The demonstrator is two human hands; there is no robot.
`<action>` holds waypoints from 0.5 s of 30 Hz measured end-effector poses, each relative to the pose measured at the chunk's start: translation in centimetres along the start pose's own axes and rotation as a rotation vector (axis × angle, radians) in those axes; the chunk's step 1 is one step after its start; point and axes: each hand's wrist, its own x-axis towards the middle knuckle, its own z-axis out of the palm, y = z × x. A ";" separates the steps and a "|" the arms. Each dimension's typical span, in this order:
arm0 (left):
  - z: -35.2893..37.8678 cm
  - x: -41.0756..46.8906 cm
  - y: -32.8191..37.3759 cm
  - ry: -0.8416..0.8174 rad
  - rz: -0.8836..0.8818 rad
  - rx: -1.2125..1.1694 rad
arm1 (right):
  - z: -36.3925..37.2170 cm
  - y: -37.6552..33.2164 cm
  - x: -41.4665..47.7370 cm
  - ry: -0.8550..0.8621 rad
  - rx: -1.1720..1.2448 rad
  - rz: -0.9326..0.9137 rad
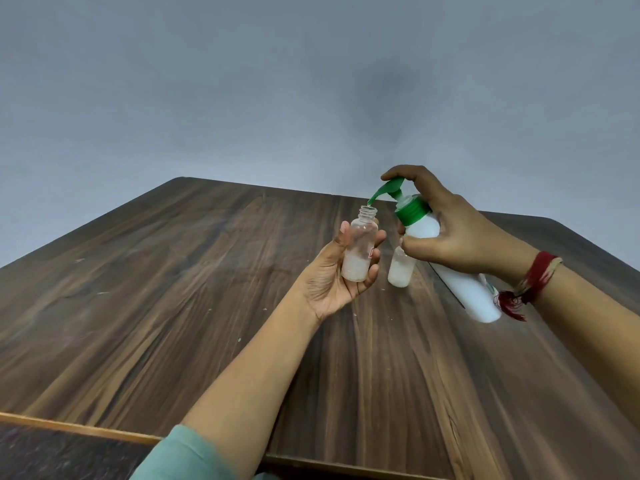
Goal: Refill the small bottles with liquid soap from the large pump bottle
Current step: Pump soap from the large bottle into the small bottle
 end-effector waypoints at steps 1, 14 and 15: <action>0.0 0.0 0.0 -0.004 0.002 0.003 | 0.0 0.0 0.0 -0.007 0.000 -0.003; 0.2 -0.1 0.0 -0.002 0.012 0.010 | -0.7 -0.4 0.3 -0.041 -0.083 0.005; 0.2 -0.1 0.0 -0.002 0.012 0.007 | -0.6 -0.4 0.3 -0.045 -0.083 0.006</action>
